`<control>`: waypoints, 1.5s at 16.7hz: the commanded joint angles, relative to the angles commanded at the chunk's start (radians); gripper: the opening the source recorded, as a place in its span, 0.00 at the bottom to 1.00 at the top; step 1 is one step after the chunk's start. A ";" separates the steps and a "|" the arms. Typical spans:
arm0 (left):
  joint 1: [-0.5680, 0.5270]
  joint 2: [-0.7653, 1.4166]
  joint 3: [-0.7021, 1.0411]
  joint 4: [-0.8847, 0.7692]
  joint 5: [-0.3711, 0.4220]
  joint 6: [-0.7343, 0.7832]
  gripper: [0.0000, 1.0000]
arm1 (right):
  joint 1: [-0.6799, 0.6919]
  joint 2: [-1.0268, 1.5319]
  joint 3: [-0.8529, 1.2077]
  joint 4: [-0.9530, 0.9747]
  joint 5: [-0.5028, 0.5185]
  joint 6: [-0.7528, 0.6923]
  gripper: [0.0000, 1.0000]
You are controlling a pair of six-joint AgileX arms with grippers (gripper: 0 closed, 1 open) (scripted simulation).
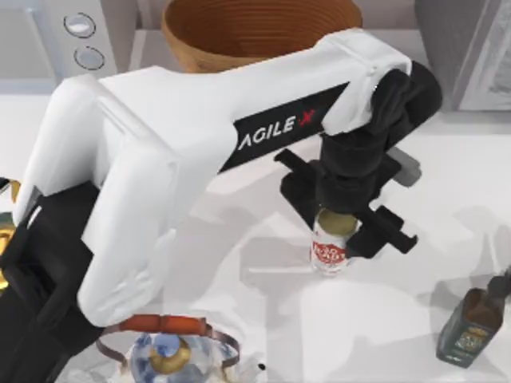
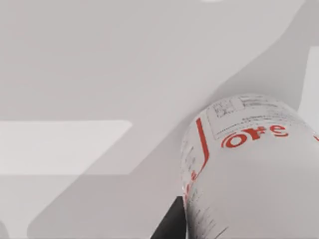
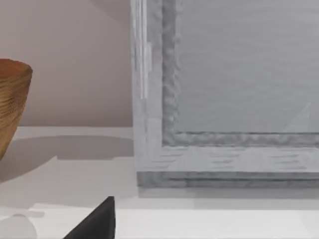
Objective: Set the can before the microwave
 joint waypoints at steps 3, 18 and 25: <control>0.000 0.000 0.000 0.000 0.000 0.000 0.02 | 0.000 0.000 0.000 0.000 0.000 0.000 1.00; 0.001 0.000 0.129 -0.125 -0.001 0.000 0.00 | 0.000 0.000 0.000 0.000 0.000 0.000 1.00; 0.003 0.004 0.162 -0.160 -0.001 0.003 0.00 | 0.000 0.000 0.000 0.000 0.000 0.000 1.00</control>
